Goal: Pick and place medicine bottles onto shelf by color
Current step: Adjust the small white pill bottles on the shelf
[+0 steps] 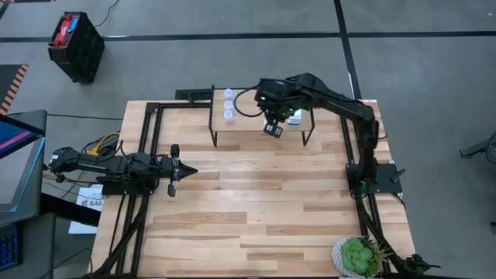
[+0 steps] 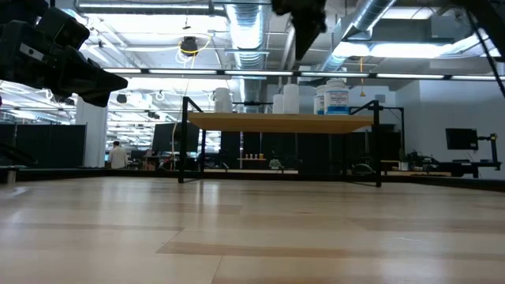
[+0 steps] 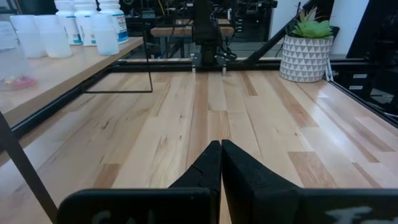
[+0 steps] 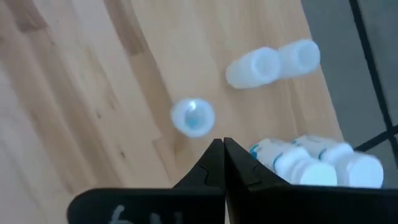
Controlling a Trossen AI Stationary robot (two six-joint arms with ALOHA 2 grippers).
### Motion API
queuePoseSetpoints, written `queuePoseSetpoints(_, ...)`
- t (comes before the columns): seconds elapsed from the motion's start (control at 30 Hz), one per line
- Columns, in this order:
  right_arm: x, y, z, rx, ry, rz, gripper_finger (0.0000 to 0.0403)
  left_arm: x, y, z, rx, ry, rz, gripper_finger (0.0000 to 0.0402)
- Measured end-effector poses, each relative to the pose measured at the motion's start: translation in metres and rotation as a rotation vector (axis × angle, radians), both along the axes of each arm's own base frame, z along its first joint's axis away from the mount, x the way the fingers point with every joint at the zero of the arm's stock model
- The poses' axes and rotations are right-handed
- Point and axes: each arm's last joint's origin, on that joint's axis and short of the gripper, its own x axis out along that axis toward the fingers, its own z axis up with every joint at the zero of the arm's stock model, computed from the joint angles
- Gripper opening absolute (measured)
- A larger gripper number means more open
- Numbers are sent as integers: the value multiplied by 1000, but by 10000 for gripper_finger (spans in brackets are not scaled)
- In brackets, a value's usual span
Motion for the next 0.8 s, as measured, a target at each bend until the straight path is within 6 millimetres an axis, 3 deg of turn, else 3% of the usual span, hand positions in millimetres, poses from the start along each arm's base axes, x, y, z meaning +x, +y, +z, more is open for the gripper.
queuePoseSetpoints(0.2,-34,29,17,58,-49,11,14,0,0,0,0,0,0,0)
queuePoseSetpoints(0.4,-54,52,8,87,-24,7,13,0,0,0,0,0,0,0)
queuePoseSetpoints(0.53,-47,55,-12,90,-9,17,15,0,0,0,0,0,0,0)
queuePoseSetpoints(0.8,-23,41,-52,90,19,0,11,0,0,0,0,0,0,0)
